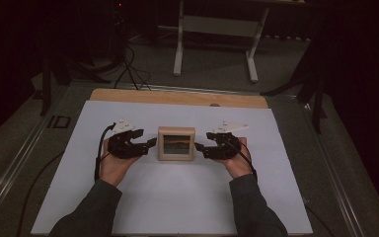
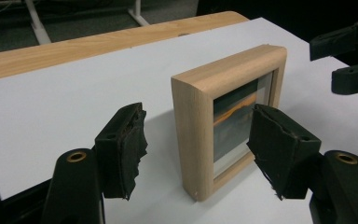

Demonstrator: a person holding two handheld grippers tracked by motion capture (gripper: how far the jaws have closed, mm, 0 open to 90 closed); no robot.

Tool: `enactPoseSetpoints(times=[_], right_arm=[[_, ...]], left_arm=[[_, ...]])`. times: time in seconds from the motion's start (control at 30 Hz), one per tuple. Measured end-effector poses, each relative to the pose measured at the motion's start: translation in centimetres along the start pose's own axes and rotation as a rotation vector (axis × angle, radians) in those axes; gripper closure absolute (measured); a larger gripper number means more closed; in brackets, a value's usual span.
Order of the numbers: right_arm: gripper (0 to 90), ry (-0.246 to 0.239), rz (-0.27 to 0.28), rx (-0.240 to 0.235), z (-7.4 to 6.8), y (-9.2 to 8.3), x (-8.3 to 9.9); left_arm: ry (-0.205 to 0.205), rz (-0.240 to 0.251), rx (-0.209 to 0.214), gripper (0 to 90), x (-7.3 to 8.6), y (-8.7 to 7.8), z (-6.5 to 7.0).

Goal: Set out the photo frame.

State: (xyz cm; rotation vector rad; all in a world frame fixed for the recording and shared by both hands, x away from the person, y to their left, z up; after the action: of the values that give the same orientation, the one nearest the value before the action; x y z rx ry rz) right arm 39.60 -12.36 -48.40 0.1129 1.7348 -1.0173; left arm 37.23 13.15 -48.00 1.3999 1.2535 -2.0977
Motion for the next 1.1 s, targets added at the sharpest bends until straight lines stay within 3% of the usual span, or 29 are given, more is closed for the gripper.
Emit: enactPoseSetpoints(times=[0.37, 0.9, 1.1], right_arm=[[35.5, -0.032, -0.005, 0.013, 0.1, -2.3, 1.3], [35.5, 0.016, 0.039, 0.075, 2.1, -6.8, 4.4], [35.5, 0.040, 0.054, 0.090, 2.6, -7.9, 5.9]], left_arm=[[0.035, 0.011, -0.017, 35.8, 0.9, -2.9, -0.4], [-0.003, 0.079, -0.068, 35.6, 3.4, -7.0, -2.2], [-0.018, 0.079, -0.097, 35.6, 4.7, -8.0, -3.3]])
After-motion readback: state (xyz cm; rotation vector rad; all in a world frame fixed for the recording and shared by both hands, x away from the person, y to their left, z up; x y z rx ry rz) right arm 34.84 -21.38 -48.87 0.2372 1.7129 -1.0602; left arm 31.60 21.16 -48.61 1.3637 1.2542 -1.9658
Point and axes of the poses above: each handheld gripper's, and its own axes: y roughly forward along the jaws, x roughly out of its underside, z roughly to its right, the point moved 6 cm from there along y, roughly forward along the jaws, and after that the axes turned 1 degree about y, right-handed, at the moved point
